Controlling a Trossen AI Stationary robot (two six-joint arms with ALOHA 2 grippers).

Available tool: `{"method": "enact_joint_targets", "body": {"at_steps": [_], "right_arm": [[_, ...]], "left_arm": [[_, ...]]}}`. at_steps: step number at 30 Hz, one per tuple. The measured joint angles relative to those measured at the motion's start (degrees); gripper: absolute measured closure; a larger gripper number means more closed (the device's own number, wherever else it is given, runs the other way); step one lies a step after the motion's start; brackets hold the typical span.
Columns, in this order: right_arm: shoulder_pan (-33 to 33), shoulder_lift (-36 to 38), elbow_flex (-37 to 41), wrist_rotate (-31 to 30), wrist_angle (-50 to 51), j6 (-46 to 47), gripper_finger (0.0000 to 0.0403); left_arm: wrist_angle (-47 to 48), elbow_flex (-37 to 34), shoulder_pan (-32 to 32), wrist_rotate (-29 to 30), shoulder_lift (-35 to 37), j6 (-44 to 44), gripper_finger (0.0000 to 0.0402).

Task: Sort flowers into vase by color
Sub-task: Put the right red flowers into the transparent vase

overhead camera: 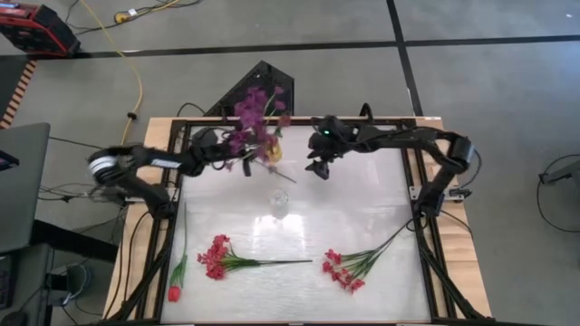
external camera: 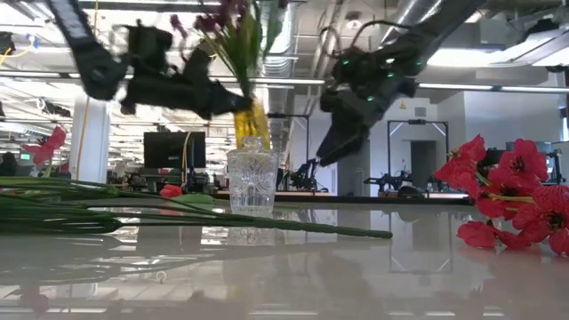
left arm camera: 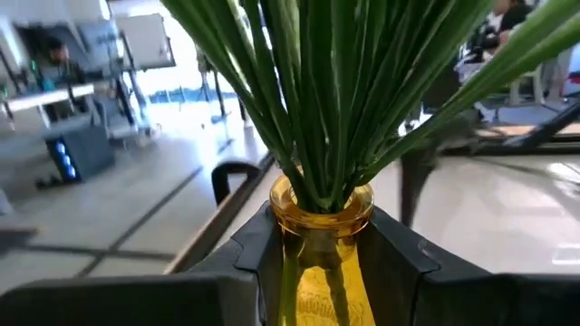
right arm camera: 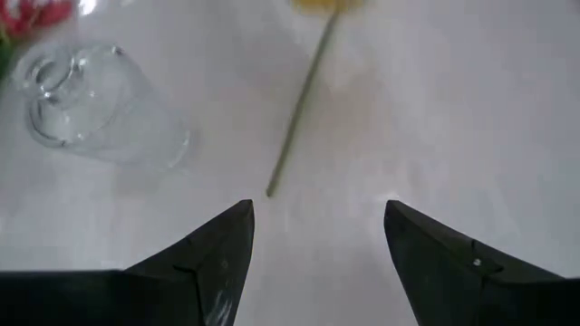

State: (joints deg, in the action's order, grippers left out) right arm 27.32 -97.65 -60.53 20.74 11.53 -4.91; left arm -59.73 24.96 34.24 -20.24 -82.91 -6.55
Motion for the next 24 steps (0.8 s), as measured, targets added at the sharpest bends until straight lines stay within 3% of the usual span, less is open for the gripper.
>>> {"method": "enact_joint_targets", "body": {"at_steps": [9,15,24], "right_arm": [[-0.21,14.05,15.74,-3.14,-15.35,8.06,0.0127],[-2.06,18.32,19.63,-5.4,-17.56,9.47,0.0127],[-3.79,18.95,19.95,-5.94,-19.53,9.22,0.0127]], "left_arm": [[-3.09,12.9,-0.01,-1.72,-19.59,5.49,0.0303],[-1.29,17.51,-0.07,-2.15,-23.98,6.82,0.0303],[1.73,18.07,-0.38,0.21,-25.95,3.57,0.029]]}}
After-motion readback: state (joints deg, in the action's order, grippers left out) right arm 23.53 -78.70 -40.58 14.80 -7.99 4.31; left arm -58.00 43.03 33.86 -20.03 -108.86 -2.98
